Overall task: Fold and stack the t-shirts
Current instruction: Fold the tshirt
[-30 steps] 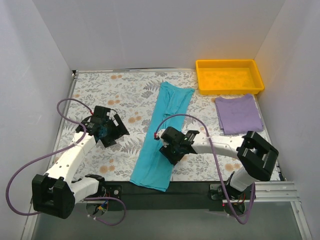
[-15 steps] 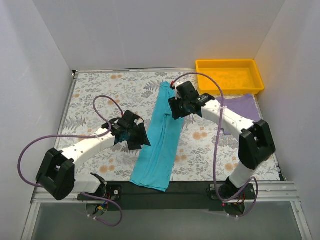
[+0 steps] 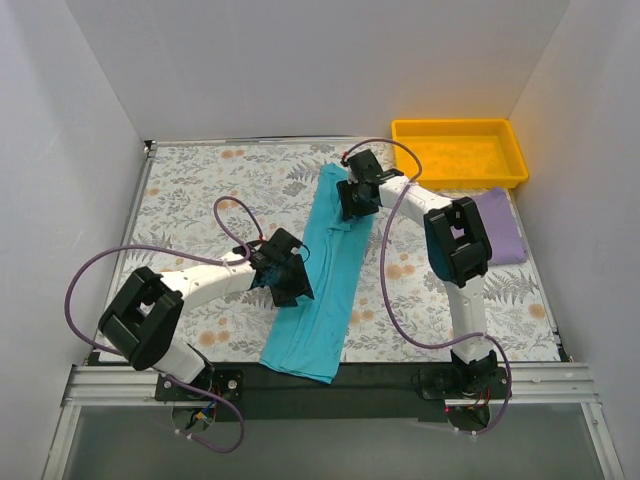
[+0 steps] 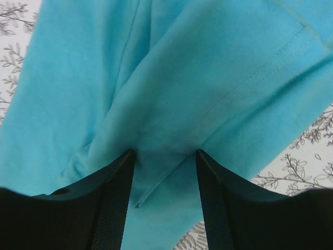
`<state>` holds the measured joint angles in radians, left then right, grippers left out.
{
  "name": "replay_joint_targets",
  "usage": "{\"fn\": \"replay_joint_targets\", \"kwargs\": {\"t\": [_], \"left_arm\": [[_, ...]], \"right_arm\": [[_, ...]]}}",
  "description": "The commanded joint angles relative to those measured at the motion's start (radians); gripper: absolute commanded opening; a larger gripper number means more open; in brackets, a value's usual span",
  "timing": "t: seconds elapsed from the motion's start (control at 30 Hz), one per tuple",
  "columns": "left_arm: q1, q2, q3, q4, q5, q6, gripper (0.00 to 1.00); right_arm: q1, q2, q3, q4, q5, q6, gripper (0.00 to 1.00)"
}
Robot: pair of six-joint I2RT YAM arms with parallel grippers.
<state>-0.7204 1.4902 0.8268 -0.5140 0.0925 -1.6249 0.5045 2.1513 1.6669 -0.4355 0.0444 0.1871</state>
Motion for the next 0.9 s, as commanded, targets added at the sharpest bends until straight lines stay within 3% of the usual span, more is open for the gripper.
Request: {"fn": "replay_joint_targets", "kwargs": {"t": [0.0, 0.17, 0.33, 0.47, 0.73, 0.87], "left_arm": [[-0.008, 0.011, -0.012, 0.046, -0.039, -0.076, 0.47], [-0.01, 0.065, -0.012, 0.072, -0.08, -0.153, 0.47], [-0.01, 0.122, 0.027, 0.107, -0.128, -0.236, 0.49], [-0.01, 0.136, 0.084, 0.117, -0.112, -0.221, 0.54], [-0.007, -0.054, 0.136, -0.033, -0.25, -0.121, 0.62], [0.015, -0.163, 0.124, -0.098, -0.309, -0.032, 0.62]], "right_arm": [[-0.015, 0.036, 0.07, 0.047, -0.032, -0.038, 0.49], [-0.032, 0.136, 0.14, 0.086, -0.076, -0.096, 0.49], [-0.06, 0.26, 0.328, 0.083, -0.089, -0.182, 0.5], [-0.066, 0.23, 0.375, 0.054, -0.1, -0.178, 0.51], [0.051, -0.166, 0.044, 0.064, 0.004, -0.066, 0.49], [0.143, -0.297, -0.113, 0.077, 0.064, 0.047, 0.4]]}}
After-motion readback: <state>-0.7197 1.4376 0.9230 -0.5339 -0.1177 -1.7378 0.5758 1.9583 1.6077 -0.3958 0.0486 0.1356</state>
